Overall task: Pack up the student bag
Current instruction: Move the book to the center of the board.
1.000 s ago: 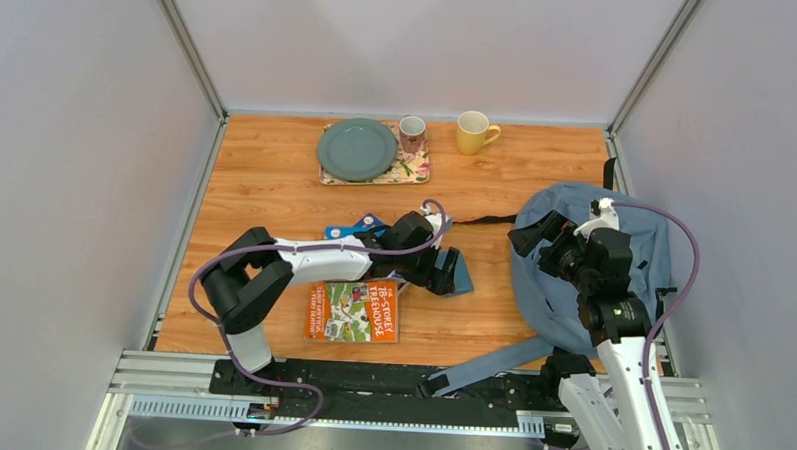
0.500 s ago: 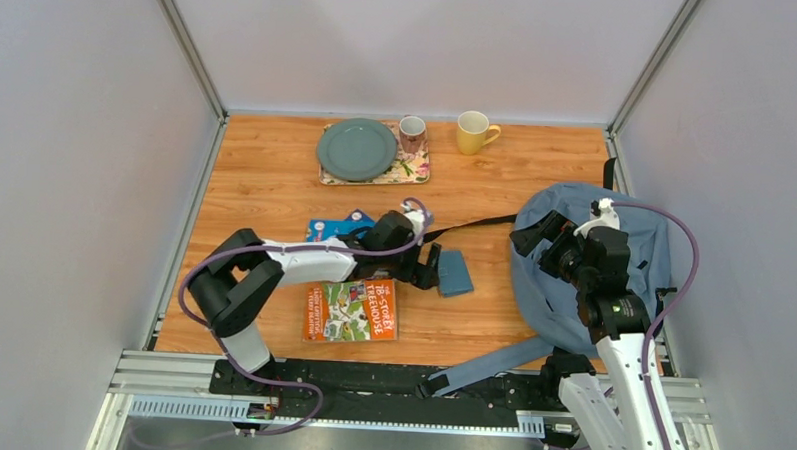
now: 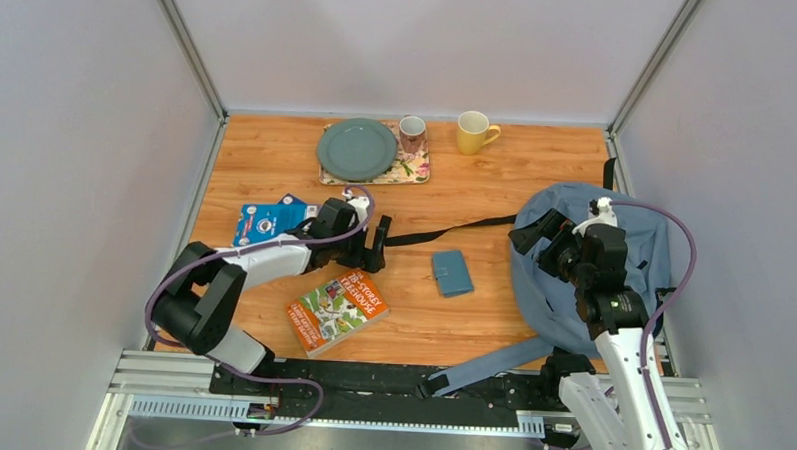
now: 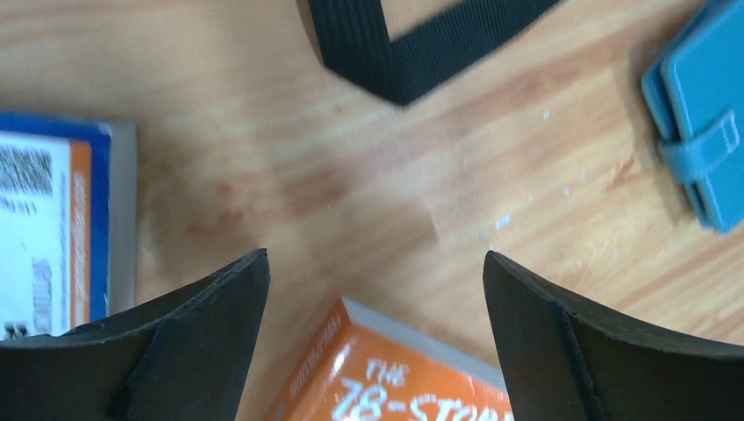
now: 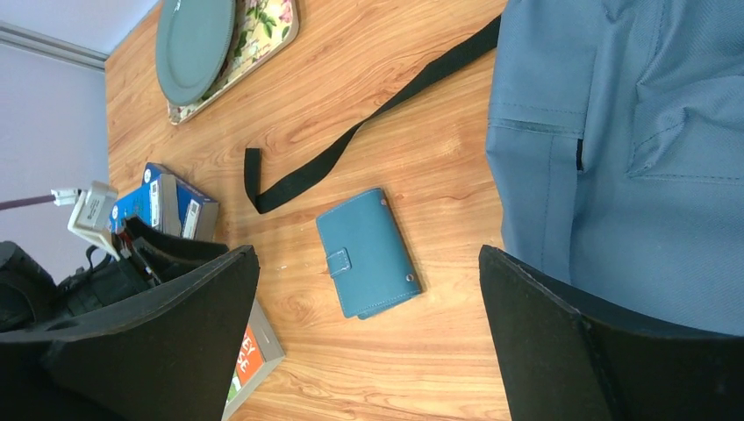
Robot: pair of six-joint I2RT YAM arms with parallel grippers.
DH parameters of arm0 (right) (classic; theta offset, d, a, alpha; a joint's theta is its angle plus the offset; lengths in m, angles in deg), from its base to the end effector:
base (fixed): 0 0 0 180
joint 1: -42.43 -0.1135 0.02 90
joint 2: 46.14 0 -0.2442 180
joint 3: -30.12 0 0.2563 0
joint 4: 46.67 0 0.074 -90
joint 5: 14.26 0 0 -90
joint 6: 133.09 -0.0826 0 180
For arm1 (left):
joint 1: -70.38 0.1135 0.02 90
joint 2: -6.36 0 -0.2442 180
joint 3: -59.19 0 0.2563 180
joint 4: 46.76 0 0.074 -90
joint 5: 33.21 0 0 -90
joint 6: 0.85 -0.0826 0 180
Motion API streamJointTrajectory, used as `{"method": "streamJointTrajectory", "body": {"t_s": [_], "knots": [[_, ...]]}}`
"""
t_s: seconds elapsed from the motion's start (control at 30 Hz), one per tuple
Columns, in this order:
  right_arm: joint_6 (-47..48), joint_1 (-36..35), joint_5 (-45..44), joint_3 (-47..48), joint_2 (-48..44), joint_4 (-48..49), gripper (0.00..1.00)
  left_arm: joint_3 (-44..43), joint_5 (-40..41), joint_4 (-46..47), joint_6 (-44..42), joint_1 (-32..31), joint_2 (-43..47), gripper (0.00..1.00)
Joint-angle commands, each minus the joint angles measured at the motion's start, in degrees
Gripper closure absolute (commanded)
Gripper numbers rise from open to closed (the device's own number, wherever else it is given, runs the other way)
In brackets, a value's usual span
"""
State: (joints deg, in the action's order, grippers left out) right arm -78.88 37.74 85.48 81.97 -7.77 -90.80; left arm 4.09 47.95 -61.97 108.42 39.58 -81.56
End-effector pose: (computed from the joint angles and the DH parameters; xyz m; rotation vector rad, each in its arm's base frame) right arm 0.2096 0.0312 0.2456 0.4764 2.1020 0.5965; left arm 0.2775 -0.1802 0.1029 0.3222 2.4597 -0.5761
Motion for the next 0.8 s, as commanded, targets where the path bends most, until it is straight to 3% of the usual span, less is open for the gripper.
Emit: {"method": "streamJointTrajectory", "body": {"t_s": [0.0,0.17,0.27,0.53,0.77], "knots": [[-0.77,-0.15,0.99,0.81,0.39,3.34,0.00,2.01,-0.66,-7.12,-2.83,-2.84,8.01,0.01],[-0.68,-0.06,0.98,0.28,1.88,4.22,0.00,1.66,2.69,-9.22,-3.54,-16.62,14.08,0.01],[-0.86,-0.06,1.16,0.02,2.94,4.75,0.00,4.46,3.48,-6.25,-1.17,-21.20,14.62,0.01],[-1.65,-0.15,2.30,-0.86,3.55,6.06,0.00,9.39,0.75,1.32,4.37,-28.60,10.23,0.02],[-0.33,-0.14,3.53,0.28,3.47,4.40,0.00,15.45,16.82,-5.43,14.64,-29.13,9.51,0.02]]}}
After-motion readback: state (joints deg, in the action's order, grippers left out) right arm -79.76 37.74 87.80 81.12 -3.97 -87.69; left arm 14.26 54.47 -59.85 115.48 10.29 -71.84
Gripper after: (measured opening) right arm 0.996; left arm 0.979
